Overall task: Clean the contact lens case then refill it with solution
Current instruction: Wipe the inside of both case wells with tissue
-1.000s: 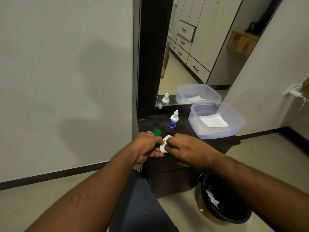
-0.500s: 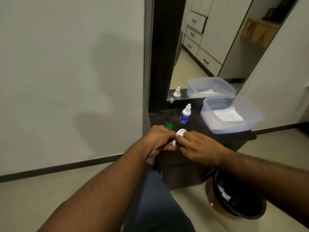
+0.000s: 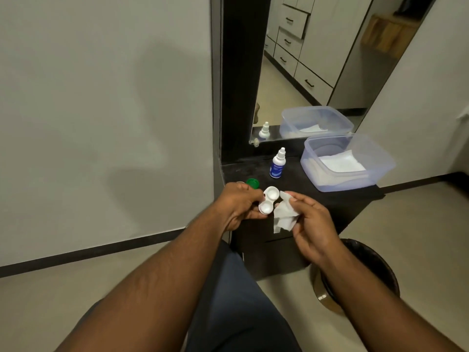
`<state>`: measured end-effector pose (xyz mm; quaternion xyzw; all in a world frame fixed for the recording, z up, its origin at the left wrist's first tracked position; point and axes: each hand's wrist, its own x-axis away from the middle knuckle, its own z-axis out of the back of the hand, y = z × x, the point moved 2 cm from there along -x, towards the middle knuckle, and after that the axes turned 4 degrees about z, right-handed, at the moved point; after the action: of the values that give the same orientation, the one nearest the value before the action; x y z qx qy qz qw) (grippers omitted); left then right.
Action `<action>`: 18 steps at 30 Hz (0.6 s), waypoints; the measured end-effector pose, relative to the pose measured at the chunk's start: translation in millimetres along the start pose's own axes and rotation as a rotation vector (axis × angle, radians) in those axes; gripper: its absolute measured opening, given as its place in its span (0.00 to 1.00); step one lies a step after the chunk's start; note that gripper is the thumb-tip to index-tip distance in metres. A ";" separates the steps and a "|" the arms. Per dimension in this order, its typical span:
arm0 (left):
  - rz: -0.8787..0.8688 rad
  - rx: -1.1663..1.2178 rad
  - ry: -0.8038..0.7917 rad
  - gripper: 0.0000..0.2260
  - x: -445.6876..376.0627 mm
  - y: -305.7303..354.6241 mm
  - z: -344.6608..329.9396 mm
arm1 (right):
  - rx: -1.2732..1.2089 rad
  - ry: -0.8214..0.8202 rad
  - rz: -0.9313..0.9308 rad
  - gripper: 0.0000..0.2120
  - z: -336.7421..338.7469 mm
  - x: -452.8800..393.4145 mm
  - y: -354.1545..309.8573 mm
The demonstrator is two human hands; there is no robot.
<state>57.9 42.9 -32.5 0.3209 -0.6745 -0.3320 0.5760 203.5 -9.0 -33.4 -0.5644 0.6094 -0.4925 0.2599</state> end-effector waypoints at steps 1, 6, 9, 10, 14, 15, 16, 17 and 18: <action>0.007 0.000 0.001 0.06 -0.5 0.2 -0.6 | 0.002 0.001 0.004 0.10 -1.4 -1.2 -1.1; 0.039 0.026 0.025 0.07 -1.3 1.8 -1.3 | 0.518 -0.092 0.315 0.07 -3.3 -3.5 -11.2; 0.053 0.028 0.009 0.10 -0.9 2.9 -0.3 | 0.931 -0.259 0.691 0.08 -6.2 -1.7 -17.7; 0.054 0.031 0.000 0.11 -0.4 3.3 -0.3 | 1.020 -0.318 0.762 0.09 -7.0 -2.6 -17.7; 0.059 0.046 -0.022 0.14 0.1 4.2 0.2 | 1.262 -0.470 0.915 0.08 -11.4 -5.7 -19.4; 0.064 0.051 -0.031 0.14 1.0 4.8 0.5 | 1.279 -0.477 0.945 0.08 -12.2 -6.2 -19.9; 0.068 0.053 -0.036 0.14 1.7 4.8 0.7 | 1.296 -0.479 0.971 0.07 -12.7 -6.6 -19.6; 0.073 0.054 -0.042 0.14 2.4 4.8 0.8 | 1.312 -0.477 0.992 0.07 -13.5 -7.2 -19.1; 0.079 0.050 -0.045 0.14 3.4 5.1 0.8 | 1.334 -0.477 1.001 0.06 -14.3 -7.2 -18.1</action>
<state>56.4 43.2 -26.5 0.3010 -0.7075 -0.2992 0.5651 200.5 4.5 -13.5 -0.0478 0.2992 -0.4432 0.8437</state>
